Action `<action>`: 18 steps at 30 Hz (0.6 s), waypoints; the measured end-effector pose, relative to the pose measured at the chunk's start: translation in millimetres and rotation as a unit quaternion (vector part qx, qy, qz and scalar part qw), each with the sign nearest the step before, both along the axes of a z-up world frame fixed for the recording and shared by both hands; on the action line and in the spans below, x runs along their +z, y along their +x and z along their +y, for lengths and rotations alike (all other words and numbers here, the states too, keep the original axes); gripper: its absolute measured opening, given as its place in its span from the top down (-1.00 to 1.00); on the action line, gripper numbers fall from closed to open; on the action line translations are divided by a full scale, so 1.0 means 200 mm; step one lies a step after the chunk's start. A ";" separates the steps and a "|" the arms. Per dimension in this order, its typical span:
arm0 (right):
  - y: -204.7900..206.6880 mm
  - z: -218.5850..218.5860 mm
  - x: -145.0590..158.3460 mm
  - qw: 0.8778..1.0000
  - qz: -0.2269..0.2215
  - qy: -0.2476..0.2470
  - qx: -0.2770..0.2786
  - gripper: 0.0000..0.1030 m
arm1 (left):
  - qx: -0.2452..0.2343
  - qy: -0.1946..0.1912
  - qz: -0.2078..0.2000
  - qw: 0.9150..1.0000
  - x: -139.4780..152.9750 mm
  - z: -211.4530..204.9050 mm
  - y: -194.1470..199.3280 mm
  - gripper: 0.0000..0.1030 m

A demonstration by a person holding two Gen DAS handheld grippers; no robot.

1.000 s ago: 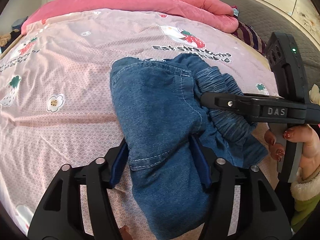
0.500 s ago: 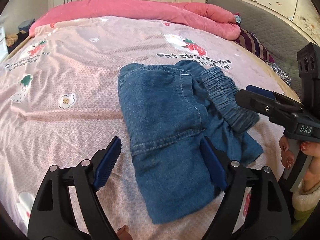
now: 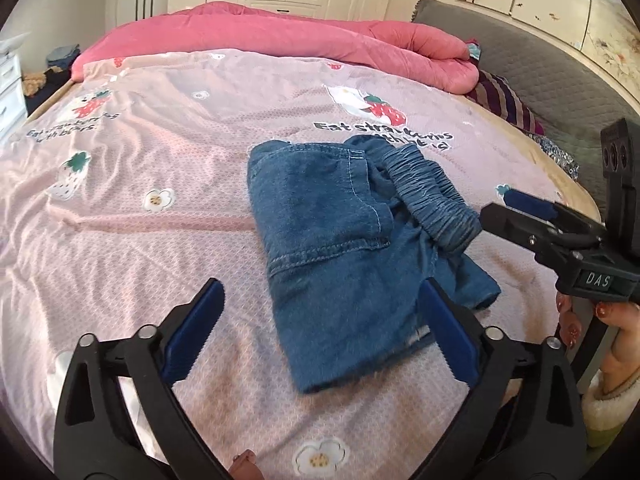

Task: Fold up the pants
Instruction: 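Release the folded pants and withdraw the left gripper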

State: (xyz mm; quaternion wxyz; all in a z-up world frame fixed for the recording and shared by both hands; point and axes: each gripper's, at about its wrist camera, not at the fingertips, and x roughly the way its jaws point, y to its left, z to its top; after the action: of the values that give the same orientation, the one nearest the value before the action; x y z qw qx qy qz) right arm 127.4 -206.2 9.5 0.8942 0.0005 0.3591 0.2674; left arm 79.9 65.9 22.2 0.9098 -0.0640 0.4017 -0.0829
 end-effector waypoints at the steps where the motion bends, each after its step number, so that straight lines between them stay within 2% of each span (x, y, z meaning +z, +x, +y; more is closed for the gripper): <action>1: -0.01 0.00 0.00 1.000 0.001 0.000 0.001 -0.91 | 0.001 -0.002 -0.001 1.000 0.01 0.00 -0.02 -0.81; 7: -0.15 -0.02 0.00 1.000 -0.005 -0.013 -0.003 -0.91 | 0.010 -0.001 -0.002 1.000 0.03 0.01 -0.13 -0.81; 18: -0.33 -0.06 0.02 1.000 -0.010 -0.017 -0.007 -0.91 | 0.008 0.008 0.011 1.000 -0.01 -0.02 -0.31 -0.81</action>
State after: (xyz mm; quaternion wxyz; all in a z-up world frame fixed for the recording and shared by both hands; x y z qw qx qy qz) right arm 61.0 -219.1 13.6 0.8995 -0.0144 0.3548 0.2547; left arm 17.7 62.6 20.5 0.9064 -0.0606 0.4120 -0.0716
